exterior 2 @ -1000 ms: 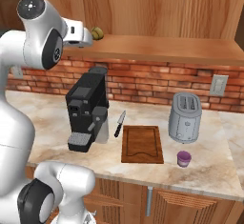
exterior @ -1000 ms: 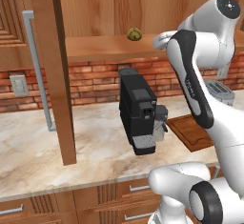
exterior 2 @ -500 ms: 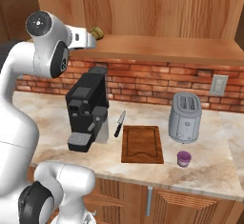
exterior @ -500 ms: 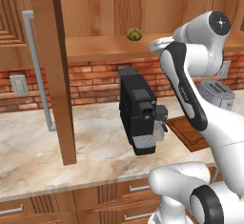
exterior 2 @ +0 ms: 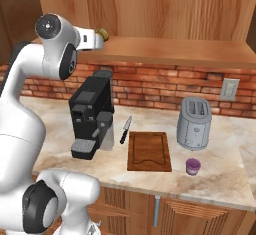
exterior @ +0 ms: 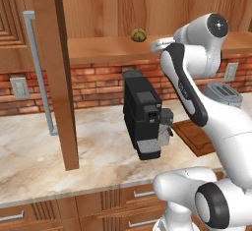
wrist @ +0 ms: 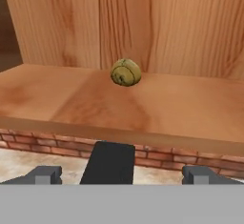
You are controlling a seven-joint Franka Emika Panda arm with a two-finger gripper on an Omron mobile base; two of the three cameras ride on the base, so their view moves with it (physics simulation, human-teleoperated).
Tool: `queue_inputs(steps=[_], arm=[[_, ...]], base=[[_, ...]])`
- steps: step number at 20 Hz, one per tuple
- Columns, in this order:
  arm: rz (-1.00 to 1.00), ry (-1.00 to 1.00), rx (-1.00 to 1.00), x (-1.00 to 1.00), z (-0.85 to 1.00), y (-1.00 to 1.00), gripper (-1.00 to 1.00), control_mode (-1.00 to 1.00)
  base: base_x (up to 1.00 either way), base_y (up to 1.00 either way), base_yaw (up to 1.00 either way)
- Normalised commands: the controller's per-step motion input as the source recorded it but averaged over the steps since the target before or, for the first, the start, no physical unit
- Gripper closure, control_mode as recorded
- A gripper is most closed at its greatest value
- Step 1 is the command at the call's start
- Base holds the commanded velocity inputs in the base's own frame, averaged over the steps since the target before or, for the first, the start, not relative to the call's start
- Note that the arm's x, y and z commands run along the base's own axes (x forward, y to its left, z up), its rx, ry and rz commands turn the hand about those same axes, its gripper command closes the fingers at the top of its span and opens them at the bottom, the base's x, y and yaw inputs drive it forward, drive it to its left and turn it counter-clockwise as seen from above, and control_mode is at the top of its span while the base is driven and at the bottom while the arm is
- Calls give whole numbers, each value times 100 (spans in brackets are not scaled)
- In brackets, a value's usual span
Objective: Pick the bread, place it on the cutting board, pick the jam, place it on the counter, and close the cabinet.
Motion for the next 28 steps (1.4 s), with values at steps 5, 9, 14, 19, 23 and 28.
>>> queue_inputs(steps=[5,9,14,19,23,28], arm=[[0,1,0,28,5,0,-100,-100],[0,0,0,29,1,0,-100,-100],[0,2,0,28,1,0,-100,-100],[0,8,0,22,0,0,-100,-100],[0,14,0,14,0,0,-100,-100],[0,7,0,13,0,0,-100,-100]], base=[[0,0,0],[0,0,0],[0,0,0],[0,0,0],[0,0,0],[0,0,0]])
